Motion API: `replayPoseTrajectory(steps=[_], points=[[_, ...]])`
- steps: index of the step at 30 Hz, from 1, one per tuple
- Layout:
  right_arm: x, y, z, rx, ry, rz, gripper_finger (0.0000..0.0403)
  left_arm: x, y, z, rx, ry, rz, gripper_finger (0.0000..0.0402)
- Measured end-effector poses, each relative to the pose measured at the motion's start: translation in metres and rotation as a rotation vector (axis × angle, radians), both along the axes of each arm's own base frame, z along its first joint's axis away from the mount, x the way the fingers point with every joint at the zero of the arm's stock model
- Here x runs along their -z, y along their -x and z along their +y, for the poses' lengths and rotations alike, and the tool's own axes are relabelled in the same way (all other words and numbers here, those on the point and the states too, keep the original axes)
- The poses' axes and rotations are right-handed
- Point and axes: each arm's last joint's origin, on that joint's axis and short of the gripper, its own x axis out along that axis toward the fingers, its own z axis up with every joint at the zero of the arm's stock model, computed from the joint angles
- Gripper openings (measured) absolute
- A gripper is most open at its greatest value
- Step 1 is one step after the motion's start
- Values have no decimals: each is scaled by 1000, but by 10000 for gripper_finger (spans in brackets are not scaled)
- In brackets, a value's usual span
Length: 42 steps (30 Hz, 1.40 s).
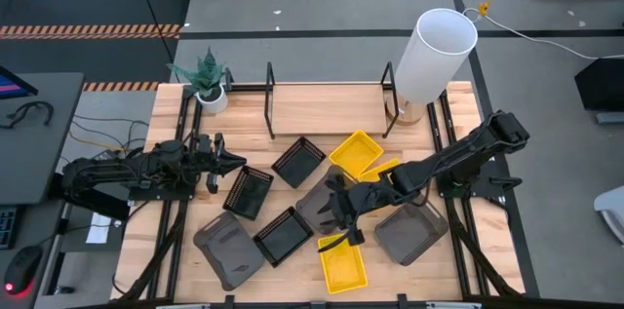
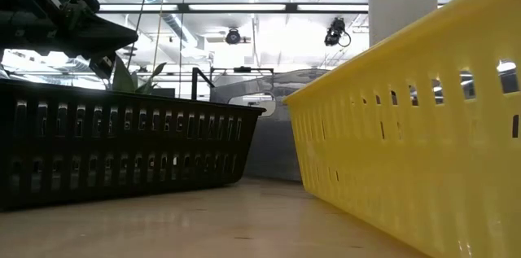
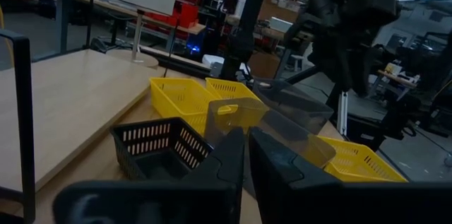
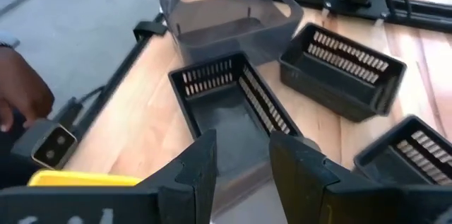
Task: Stack baskets on shelf by color
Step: Stack the middle black transparent bin on the right black transparent bin
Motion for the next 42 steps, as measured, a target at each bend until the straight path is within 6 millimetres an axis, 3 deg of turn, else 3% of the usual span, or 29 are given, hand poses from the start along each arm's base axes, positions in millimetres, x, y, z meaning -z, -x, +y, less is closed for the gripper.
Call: replayPoseTrajectory(steps=[11, 21, 27, 34, 42], points=[[6, -3, 3, 15, 1, 11, 154, 0, 0, 0, 0, 1, 4, 36], [38, 4, 2, -10, 110, 247, 201, 1, -1, 0, 1, 1, 15, 34], [46, 14, -2, -72, 185, 370, 195, 2, -1, 0, 0, 2, 20, 38], [48, 15, -4, -97, 247, 373, 185, 2, -1, 0, 0, 2, 20, 28], [72, 23, -13, -112, 288, 397, 178, 2, -1, 0, 0, 2, 20, 37]])
